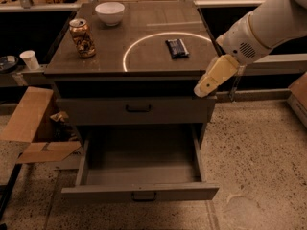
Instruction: Place rxbar blueberry into middle drawer
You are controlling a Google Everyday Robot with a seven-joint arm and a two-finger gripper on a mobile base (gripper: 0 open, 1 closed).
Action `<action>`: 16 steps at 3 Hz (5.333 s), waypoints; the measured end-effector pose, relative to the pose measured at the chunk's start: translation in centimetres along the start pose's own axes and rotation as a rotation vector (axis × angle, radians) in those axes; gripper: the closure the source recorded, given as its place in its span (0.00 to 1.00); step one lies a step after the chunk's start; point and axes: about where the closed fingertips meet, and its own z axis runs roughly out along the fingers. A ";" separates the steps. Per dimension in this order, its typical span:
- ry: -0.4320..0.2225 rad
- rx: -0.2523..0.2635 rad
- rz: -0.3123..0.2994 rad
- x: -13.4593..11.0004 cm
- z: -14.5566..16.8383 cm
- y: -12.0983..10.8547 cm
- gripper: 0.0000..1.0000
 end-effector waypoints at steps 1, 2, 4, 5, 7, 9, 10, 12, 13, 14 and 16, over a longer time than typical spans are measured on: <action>0.000 0.000 0.000 0.0 0.0 0.0 0.00; -0.070 0.008 0.012 -0.6 3.3 -3.0 0.00; -0.249 0.089 0.122 -1.8 13.3 -13.9 0.00; -0.250 0.090 0.122 -1.9 13.3 -14.0 0.00; -0.334 0.106 0.170 -3.1 15.2 -16.6 0.00; -0.351 0.155 0.232 -4.5 17.1 -19.2 0.00; -0.346 0.160 0.261 -4.5 18.2 -19.8 0.00; -0.349 0.162 0.308 -4.4 20.7 -21.3 0.14; -0.349 0.160 0.311 -4.7 21.0 -21.5 0.37; -0.351 0.160 0.309 -5.1 20.7 -21.6 0.61; -0.351 0.160 0.309 -5.7 20.0 -21.7 1.00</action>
Offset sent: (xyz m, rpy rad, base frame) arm 0.1173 0.0162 -0.0502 0.1837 -0.0938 -0.0175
